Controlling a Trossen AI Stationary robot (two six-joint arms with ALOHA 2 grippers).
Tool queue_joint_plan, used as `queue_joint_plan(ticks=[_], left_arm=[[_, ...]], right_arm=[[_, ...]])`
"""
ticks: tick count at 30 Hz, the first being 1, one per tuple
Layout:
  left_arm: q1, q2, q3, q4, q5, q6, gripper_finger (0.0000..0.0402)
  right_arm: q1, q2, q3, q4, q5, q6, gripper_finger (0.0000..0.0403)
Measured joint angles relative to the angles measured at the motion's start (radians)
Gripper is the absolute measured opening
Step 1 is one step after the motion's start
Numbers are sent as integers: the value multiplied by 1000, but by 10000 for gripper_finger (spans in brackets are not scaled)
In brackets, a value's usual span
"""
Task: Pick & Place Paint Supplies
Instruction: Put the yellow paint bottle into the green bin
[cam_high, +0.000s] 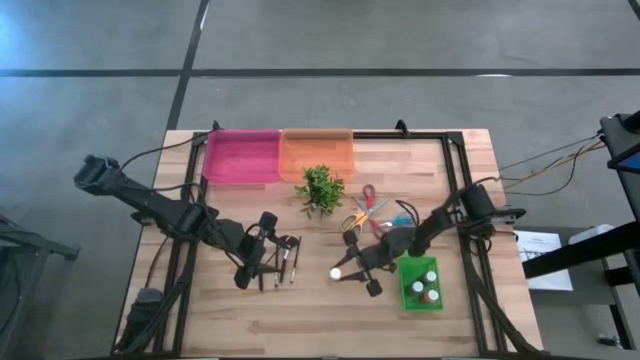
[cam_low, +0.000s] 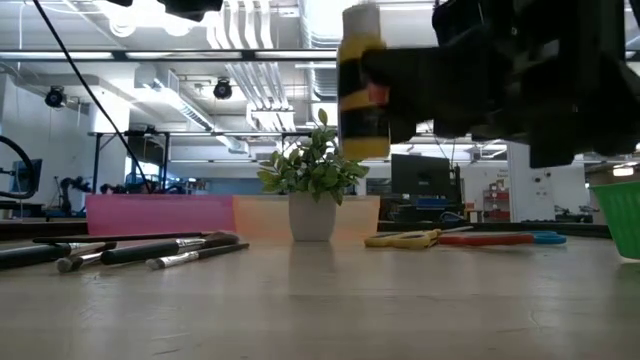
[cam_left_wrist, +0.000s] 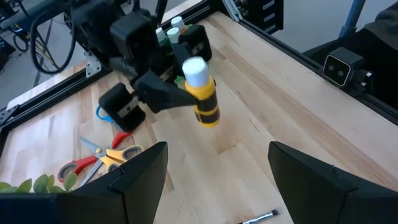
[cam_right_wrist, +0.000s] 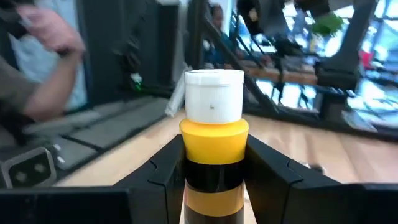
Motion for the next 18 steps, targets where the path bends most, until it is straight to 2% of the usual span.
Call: queue_joint_plan(ticks=[6, 13, 18], left_arm=[[0, 0, 0, -1, 0, 0, 287], [0, 0, -2, -1, 0, 0, 287], [0, 0, -2, 0, 0, 0, 287]], right_arm=[[-43, 66, 3, 40, -98, 43, 128], [-45, 79, 6, 44, -111, 45, 128], [-45, 135, 31, 44, -111, 56, 128]])
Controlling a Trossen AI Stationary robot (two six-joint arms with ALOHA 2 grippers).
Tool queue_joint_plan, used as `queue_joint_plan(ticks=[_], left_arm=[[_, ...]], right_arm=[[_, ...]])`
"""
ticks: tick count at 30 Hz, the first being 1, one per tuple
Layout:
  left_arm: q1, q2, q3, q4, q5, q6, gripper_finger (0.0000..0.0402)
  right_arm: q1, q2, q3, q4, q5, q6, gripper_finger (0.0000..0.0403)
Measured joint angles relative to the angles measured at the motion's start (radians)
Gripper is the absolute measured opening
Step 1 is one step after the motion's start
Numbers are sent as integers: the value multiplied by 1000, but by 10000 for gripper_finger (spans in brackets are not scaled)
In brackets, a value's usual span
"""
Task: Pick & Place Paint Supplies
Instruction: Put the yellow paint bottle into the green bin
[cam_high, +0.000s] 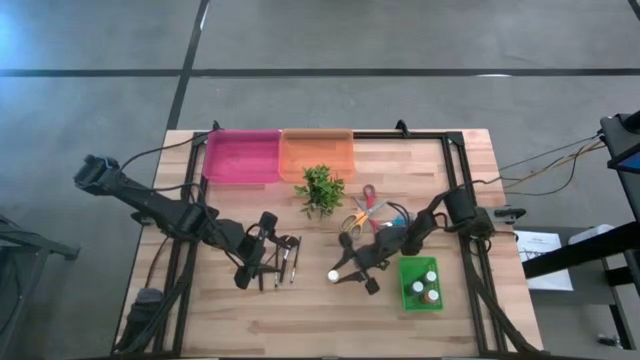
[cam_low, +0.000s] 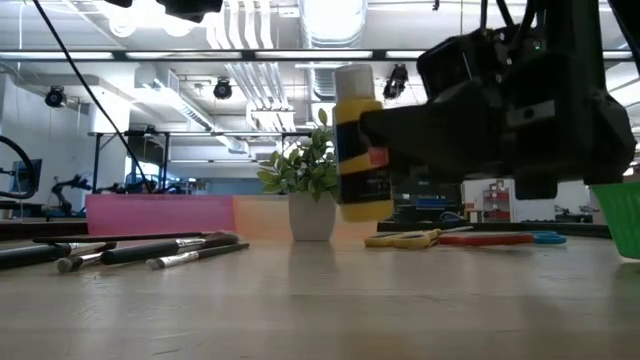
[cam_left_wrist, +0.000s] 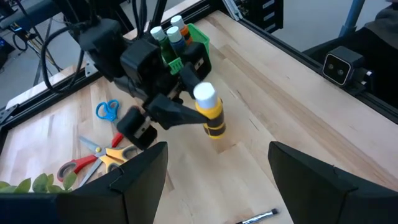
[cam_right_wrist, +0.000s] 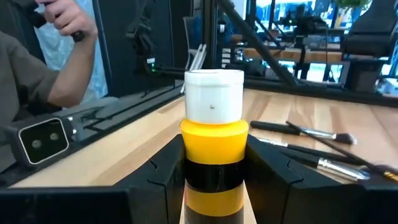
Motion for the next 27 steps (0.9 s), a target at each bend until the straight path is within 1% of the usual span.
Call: queue_joint_plan(ticks=[5, 9, 15, 21, 27], left_arm=[[0, 0, 0, 0, 0, 0, 287], [0, 0, 0, 0, 0, 0, 287], [0, 0, 0, 0, 0, 0, 287], [0, 0, -16, 16, 0, 0, 287], [1, 0, -16, 19, 0, 0, 287]], right_arm=[[-8, 16, 29, 1, -37, 13, 128], [-13, 17, 36, 1, -40, 10, 128], [-31, 74, 79, 1, -51, 18, 128], [-53, 132, 140, 1, -127, 71, 128], [-55, 153, 149, 1, -131, 76, 128]])
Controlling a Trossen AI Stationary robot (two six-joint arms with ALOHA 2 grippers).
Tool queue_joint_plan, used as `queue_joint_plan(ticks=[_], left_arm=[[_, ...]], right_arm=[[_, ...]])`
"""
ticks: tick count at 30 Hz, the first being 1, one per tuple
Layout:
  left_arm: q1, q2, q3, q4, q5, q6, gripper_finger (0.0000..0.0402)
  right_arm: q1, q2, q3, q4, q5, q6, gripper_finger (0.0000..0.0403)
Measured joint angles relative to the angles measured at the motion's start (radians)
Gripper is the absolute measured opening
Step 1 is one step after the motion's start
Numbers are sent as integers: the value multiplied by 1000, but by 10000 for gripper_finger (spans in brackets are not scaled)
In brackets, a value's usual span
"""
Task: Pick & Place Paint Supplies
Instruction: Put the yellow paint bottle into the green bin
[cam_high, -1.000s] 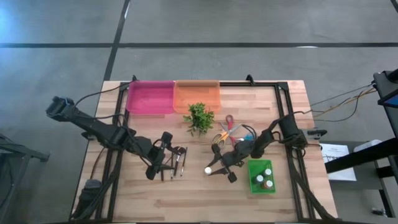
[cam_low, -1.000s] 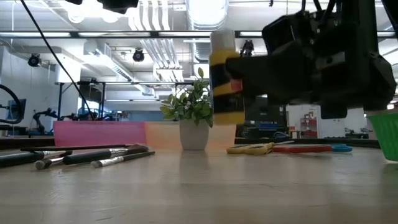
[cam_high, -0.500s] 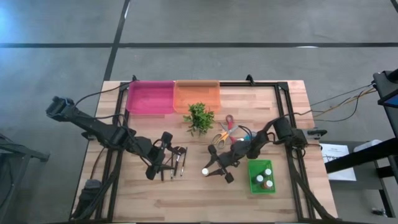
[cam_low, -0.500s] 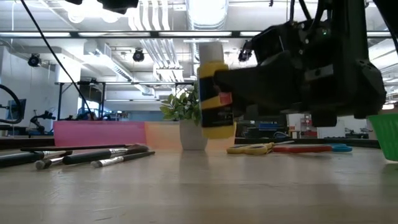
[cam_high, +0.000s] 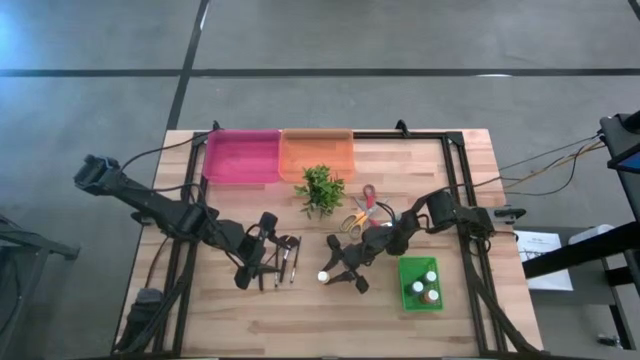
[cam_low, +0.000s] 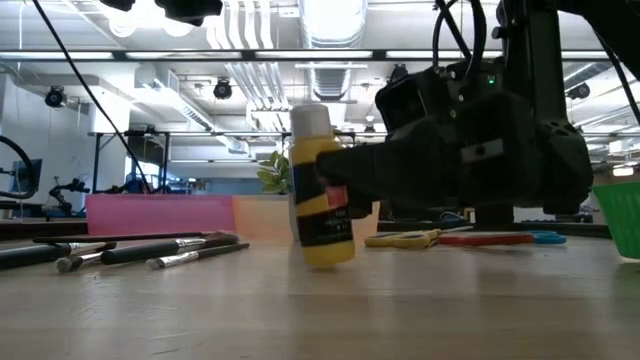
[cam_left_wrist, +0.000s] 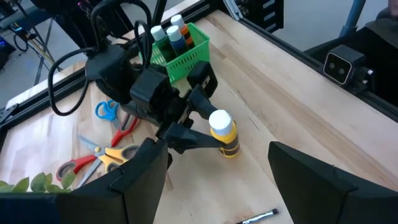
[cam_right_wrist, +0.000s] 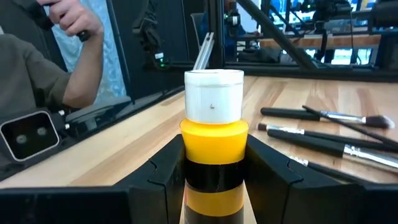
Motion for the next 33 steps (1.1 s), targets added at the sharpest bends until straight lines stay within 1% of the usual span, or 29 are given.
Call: queue_joint_plan(ticks=[33], left_arm=[[-1, 0, -2, 3, 0, 0, 287]], right_arm=[[-2, -5, -18, -21, -13, -1, 128]])
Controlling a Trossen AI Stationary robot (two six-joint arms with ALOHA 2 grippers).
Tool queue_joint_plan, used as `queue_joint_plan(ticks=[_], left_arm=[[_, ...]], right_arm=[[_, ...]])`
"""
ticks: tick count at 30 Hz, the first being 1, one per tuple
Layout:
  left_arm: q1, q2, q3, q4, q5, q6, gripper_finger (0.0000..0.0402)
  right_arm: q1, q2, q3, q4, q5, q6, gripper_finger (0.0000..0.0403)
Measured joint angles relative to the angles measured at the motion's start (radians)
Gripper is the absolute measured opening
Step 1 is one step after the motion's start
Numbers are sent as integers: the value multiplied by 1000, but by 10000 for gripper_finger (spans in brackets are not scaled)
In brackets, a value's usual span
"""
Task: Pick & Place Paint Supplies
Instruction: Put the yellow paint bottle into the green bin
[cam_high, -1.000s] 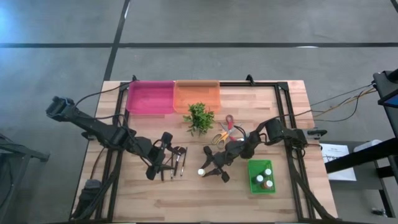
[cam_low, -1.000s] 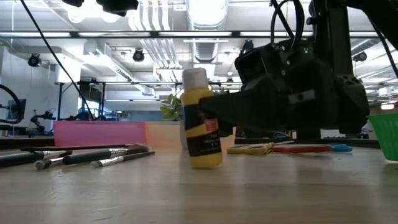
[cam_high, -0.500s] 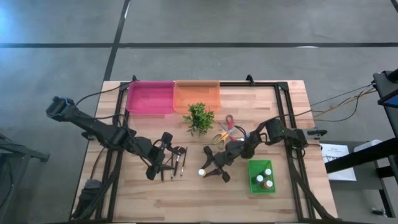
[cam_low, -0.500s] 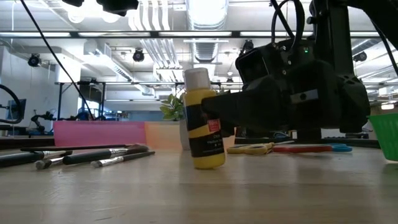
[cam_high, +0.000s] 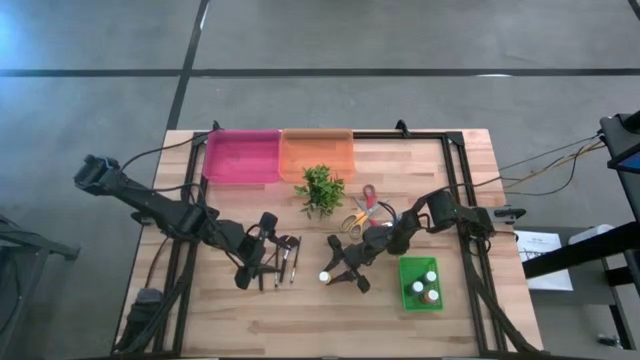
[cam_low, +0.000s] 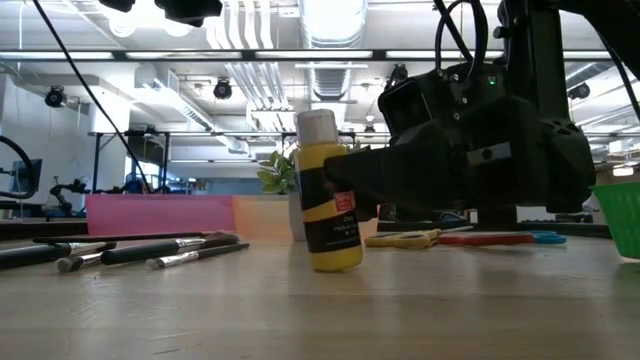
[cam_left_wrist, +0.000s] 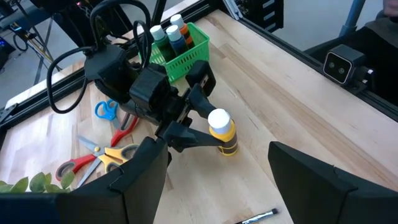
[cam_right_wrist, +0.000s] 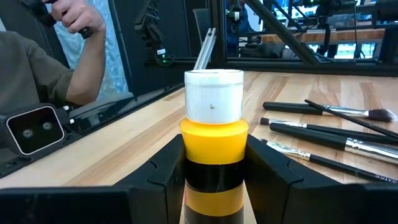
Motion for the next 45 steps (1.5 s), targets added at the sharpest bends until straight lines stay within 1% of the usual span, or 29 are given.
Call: queue_joint_plan(ticks=[5, 8, 10, 13, 16, 17, 19, 24, 28, 30, 33, 36, 38, 42, 45], left_arm=[[0, 1, -4, 13, 0, 0, 287], [0, 22, -36, 120, 0, 8, 287], [1, 53, -51, 179, 0, 39, 287], [2, 101, -52, 236, -9, 104, 287], [3, 155, -51, 327, -35, 142, 287], [6, 175, -41, 334, -45, 150, 287], [15, 222, -2, 305, -46, 143, 287], [21, 353, 128, 135, -57, 130, 287], [21, 403, 210, 86, -54, 131, 287], [21, 422, 224, 79, -32, 129, 287], [34, 450, 224, 79, 53, 127, 287], [49, 480, 223, 78, 79, 116, 280], [57, 491, 223, 79, 108, 117, 267], [63, 490, 223, 86, 211, 117, 223], [64, 490, 218, 91, 219, 109, 189]], right_arm=[[0, 0, 0, -1, 0, 1, 128], [0, 0, 0, -1, 0, 2, 128], [0, -1, 0, -3, 0, 4, 128], [0, -4, -1, -5, 0, 7, 128], [0, -5, -3, -5, 0, 11, 128], [0, -5, -3, -5, 0, 11, 128], [0, -5, -3, -6, 0, 14, 128], [0, -6, -5, -5, 0, 15, 128], [0, -9, -6, -7, 0, 19, 128], [0, -9, -6, -6, 0, 18, 128], [0, -10, -7, -6, 0, 19, 128], [0, -10, -7, -6, 0, 21, 128], [0, -10, -7, -6, 0, 22, 128], [0, -11, -7, -6, 0, 22, 128], [-4, -11, -8, -6, 0, 26, 128]])
